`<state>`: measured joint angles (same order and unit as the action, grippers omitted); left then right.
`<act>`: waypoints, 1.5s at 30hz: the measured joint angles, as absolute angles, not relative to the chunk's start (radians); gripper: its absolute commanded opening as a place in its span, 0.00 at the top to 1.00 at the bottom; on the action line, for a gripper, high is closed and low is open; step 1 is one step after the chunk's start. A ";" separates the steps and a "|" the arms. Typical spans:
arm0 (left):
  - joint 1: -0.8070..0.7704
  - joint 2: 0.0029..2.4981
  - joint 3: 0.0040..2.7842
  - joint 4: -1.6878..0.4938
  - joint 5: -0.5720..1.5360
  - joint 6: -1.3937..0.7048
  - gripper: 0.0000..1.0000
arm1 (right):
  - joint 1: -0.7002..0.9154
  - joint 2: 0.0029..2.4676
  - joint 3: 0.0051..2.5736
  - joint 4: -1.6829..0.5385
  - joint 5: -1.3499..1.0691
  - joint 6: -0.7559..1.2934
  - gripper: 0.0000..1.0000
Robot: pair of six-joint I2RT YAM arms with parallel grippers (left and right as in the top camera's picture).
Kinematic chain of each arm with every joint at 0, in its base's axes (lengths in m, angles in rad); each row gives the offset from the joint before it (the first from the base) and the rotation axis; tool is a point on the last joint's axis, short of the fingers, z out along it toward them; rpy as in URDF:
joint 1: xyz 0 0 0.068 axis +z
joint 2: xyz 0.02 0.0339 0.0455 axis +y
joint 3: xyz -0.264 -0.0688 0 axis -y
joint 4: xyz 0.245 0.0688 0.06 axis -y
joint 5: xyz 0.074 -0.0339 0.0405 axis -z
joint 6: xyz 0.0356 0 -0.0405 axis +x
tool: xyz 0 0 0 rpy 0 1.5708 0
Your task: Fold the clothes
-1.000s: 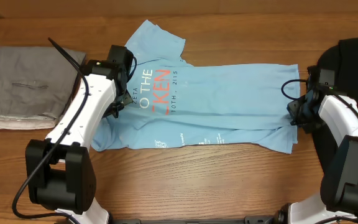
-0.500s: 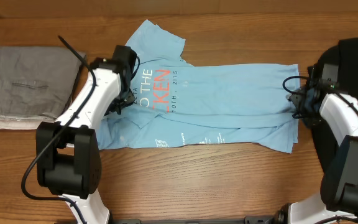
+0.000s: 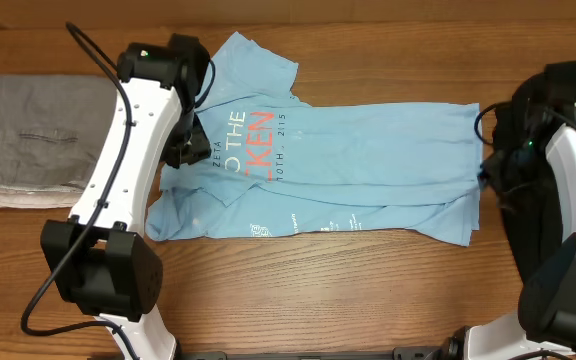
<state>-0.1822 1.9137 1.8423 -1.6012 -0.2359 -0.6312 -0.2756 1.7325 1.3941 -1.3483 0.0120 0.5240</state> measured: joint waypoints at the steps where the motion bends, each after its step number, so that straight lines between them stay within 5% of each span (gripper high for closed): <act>1: -0.182 1.914 1.826 -1.599 -0.230 -0.623 0.43 | -0.275 1.732 1.370 -1.349 -0.008 0.511 0.96; 6: -0.184 1.914 1.684 -1.560 -0.209 -0.572 0.56 | -0.274 1.733 1.230 -1.293 -0.053 0.480 0.96; 29: -0.100 1.916 1.176 -1.074 -0.113 -0.490 0.59 | -0.276 1.732 0.952 -0.915 -0.043 0.520 0.96; 40: -0.097 1.890 1.134 -1.025 -0.125 -0.505 0.59 | -0.288 1.711 0.923 -0.873 -0.014 0.541 0.96; 45: -0.060 1.890 1.132 -1.035 -0.134 -0.524 0.66 | -0.373 1.712 0.923 -0.851 -0.011 0.556 0.96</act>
